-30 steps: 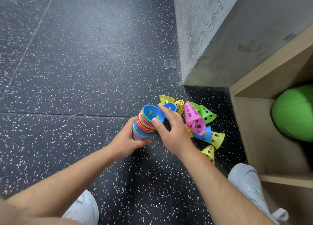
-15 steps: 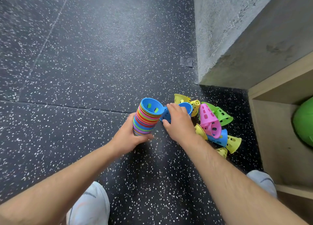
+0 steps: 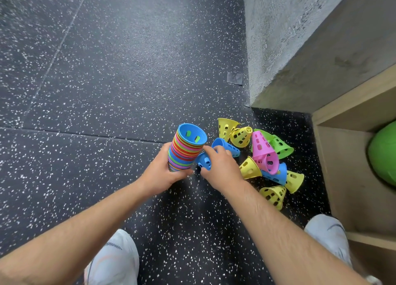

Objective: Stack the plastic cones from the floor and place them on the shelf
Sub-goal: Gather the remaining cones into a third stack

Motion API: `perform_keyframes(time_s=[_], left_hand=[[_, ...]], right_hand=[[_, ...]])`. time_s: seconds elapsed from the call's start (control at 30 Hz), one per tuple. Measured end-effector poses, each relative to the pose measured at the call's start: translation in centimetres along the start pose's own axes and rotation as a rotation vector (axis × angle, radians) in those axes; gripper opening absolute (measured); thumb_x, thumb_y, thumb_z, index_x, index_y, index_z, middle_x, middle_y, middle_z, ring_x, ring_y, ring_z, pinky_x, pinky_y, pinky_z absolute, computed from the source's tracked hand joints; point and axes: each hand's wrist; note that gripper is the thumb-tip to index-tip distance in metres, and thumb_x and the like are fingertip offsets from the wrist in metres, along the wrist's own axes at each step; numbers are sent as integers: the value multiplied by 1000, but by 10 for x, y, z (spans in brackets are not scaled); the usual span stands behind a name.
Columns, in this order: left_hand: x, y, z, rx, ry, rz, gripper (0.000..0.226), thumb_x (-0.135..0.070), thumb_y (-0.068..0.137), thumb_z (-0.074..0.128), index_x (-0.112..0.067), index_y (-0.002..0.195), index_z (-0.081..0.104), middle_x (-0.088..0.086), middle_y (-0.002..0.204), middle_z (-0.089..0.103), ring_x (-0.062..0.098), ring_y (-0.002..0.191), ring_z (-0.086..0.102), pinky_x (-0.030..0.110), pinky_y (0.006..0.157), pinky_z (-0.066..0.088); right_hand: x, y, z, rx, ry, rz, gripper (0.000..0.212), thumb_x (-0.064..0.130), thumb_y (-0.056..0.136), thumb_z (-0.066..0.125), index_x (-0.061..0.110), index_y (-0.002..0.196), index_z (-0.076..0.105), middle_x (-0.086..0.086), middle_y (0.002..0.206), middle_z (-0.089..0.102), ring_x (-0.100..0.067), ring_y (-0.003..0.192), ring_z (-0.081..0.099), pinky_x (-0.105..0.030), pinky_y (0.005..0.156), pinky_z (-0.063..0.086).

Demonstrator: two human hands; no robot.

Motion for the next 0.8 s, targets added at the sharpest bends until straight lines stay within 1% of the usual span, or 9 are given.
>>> perform_keyframes(time_s=[0.1,0.17,0.27,0.3,0.43,0.53,0.63,0.73,0.8], left_hand=[[-1,-2,-1,8,1,12,66,-17,79,90,-21,131,50,0,124,65,6,111,66,19,95,50],[-1,-3,-1,10,10,15,67,-18,78,90,-20,131,50,-1,123,65,6,110,66,19,96,50],[-1,-3,-2,11,36,9,66,-15,79,90,-22,131,50,-2,123,64,4,109,65,19,96,49],[-2,-3,-1,10,43,11,66,-14,79,90,-22,131,50,-2,123,63,3,109,65,17,95,48],[-5,-2,1,15,58,3,64,-13,80,89,-24,130,50,-6,120,62,-4,103,63,9,89,45],[-4,0,3,31,79,1,66,-14,80,89,-24,132,50,-13,117,62,-1,104,64,13,89,47],[-4,2,6,47,117,5,69,-17,79,90,-29,133,48,-24,114,61,2,107,64,16,93,48],[-4,4,8,54,137,23,70,-16,79,90,-29,134,49,-18,118,62,4,108,64,22,96,50],[-3,4,8,53,129,18,70,-17,78,90,-29,133,49,-11,118,64,7,107,66,29,97,52]], right_hand=[[-2,1,0,11,-33,15,51,39,86,67,25,131,47,-3,123,48,-26,117,46,-40,93,49],[-6,-1,-3,-42,26,11,46,43,84,68,23,122,50,-1,120,48,-23,114,45,-39,92,47],[-14,-4,-12,-251,300,17,39,42,81,72,21,104,48,2,108,45,-17,102,45,-30,81,40],[-17,-5,-15,-335,394,34,38,41,81,73,20,101,47,3,106,44,-16,98,46,-27,79,39],[-25,-13,-30,-638,669,64,39,42,83,72,20,107,50,7,110,45,-20,98,54,-33,83,51],[-22,-14,-46,-752,745,-58,33,34,87,71,27,115,56,11,118,47,-18,100,57,-28,84,51],[-13,-11,-56,-766,738,-160,40,31,89,70,26,127,61,6,124,50,-15,109,55,-30,91,50],[-6,-10,-56,-678,659,-223,47,36,88,68,25,133,61,4,123,55,-8,113,52,-22,97,42],[-6,-12,-48,-553,528,-283,52,46,87,61,27,135,60,6,123,59,-12,116,49,-27,103,38]])
Point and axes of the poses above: each hand's wrist, its own y-axis towards the middle knuckle, its own z-axis out of the palm, x = y × z
